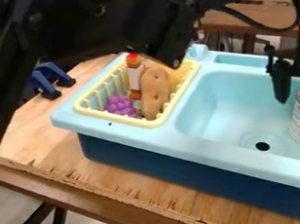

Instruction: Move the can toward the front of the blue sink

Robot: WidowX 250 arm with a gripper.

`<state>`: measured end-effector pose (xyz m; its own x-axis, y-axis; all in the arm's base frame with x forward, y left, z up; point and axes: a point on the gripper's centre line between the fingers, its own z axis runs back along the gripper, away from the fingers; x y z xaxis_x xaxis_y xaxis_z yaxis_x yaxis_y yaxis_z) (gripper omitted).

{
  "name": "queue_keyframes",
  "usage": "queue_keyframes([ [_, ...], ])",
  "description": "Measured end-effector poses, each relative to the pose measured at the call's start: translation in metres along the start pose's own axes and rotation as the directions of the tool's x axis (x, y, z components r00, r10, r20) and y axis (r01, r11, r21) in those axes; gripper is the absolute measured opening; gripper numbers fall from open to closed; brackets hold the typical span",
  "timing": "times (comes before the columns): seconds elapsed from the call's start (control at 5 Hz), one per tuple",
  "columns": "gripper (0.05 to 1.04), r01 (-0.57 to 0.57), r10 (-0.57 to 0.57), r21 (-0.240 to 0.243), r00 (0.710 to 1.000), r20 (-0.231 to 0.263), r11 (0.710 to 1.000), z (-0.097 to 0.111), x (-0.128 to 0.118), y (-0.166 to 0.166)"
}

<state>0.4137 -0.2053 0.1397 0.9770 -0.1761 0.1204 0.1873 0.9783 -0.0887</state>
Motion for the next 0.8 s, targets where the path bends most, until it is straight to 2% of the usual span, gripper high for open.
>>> queue_keyframes([
  [0.2, 1.000, -0.006, 0.008, 0.056, 0.999, -0.039, 0.998, -0.001, -0.008, -0.001],
  [0.4, 1.001, -0.054, 0.059, 0.074, 0.996, -0.063, 0.996, -0.005, -0.020, 0.001],
  [0.6, 1.001, -0.095, 0.099, 0.048, 0.991, -0.089, 0.994, -0.008, -0.026, -0.003],
  [0.8, 1.001, -0.164, 0.163, 0.001, 0.980, -0.116, 0.986, -0.009, -0.043, -0.008],
])
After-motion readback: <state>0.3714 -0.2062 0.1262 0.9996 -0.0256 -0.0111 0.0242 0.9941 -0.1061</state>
